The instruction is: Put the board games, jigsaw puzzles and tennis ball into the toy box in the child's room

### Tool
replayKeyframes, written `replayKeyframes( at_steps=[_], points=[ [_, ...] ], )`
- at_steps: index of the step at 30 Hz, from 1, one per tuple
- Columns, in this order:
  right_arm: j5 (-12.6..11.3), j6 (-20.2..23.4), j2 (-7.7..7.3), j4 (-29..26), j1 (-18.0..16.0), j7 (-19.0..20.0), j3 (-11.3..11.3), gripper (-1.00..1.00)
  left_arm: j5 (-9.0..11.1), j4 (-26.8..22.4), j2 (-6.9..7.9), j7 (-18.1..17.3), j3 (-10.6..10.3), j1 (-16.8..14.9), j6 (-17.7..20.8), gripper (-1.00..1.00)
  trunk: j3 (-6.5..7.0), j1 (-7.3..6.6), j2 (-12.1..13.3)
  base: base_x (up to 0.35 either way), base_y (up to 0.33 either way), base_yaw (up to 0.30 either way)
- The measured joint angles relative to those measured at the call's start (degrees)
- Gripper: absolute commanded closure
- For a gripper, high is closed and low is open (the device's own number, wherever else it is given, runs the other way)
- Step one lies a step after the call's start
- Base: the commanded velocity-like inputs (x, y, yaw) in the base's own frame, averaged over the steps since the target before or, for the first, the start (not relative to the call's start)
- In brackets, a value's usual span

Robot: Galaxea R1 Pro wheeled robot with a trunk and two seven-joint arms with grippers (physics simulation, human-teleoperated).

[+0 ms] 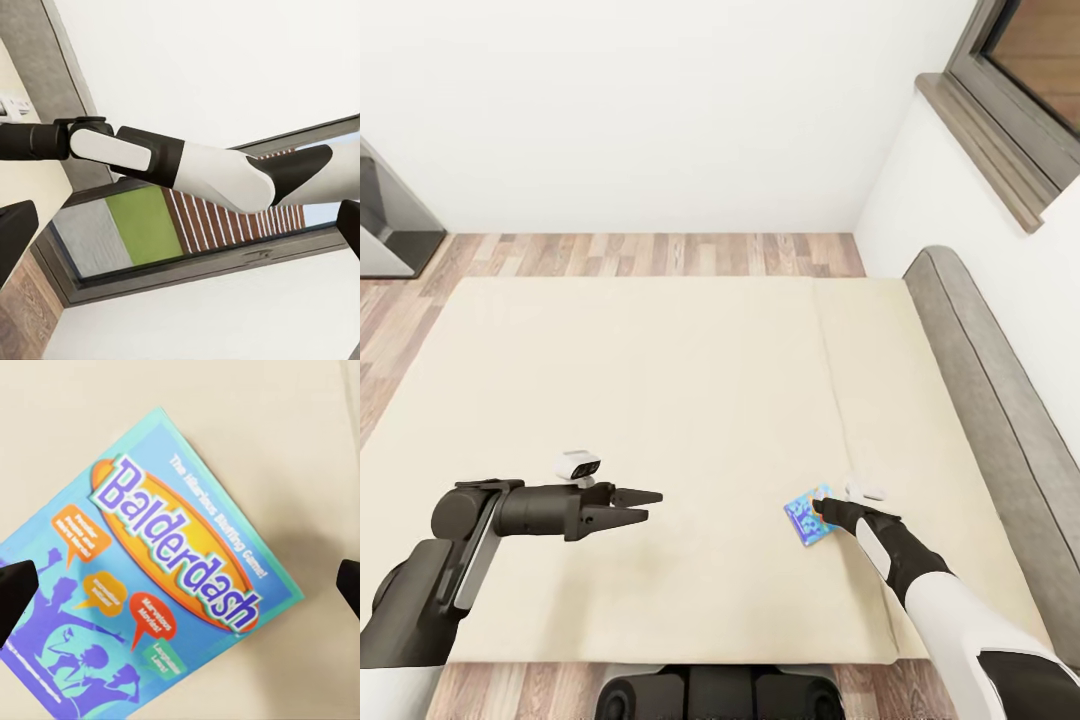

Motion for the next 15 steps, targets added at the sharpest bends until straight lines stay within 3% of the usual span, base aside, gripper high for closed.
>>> replayKeyframes(
  at_steps=[15],
  points=[
    [0.0,-0.2,0.1,0.0,0.0,0.0,0.0,-1.0,-0.1,0.2,-0.19,0.0,0.0,0.0,-0.1,-1.0,-1.42,0.0,0.0,0.0,0.0,0.0]
  ],
)
